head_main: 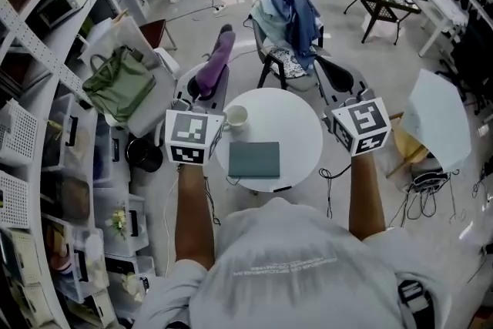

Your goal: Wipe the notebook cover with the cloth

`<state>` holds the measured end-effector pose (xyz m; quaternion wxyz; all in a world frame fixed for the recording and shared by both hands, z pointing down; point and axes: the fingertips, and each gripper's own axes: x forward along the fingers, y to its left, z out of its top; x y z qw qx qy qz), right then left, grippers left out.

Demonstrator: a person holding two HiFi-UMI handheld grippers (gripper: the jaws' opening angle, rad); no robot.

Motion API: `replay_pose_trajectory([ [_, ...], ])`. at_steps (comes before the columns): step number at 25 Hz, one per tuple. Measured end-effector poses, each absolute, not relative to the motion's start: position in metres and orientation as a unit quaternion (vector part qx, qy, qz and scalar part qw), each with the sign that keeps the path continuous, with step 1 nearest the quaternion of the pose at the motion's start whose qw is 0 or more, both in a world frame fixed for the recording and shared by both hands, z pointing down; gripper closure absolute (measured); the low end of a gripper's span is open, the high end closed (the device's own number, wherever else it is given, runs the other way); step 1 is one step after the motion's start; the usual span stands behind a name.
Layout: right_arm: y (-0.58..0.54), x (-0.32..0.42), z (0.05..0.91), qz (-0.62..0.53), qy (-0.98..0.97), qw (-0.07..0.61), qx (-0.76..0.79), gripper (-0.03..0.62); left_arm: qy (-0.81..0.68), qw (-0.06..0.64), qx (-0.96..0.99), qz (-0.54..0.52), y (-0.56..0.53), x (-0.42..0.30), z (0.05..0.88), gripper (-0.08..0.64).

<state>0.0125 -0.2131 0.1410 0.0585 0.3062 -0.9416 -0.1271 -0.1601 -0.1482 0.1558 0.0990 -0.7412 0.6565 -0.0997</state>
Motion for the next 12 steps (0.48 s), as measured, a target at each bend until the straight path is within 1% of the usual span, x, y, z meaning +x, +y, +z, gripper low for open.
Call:
replay_pose_trajectory([
  [7,-0.204,-0.006,0.140,-0.129,-0.950,0.068,0.276,0.592,0.648,0.129,-0.744,-0.104,-0.142,-0.150,0.137,0.494],
  [12,-0.204,-0.014,0.144,-0.133,-0.950,0.074,0.274,0.592,0.648,0.126,-0.744,-0.103,-0.142,-0.152,0.139,0.494],
])
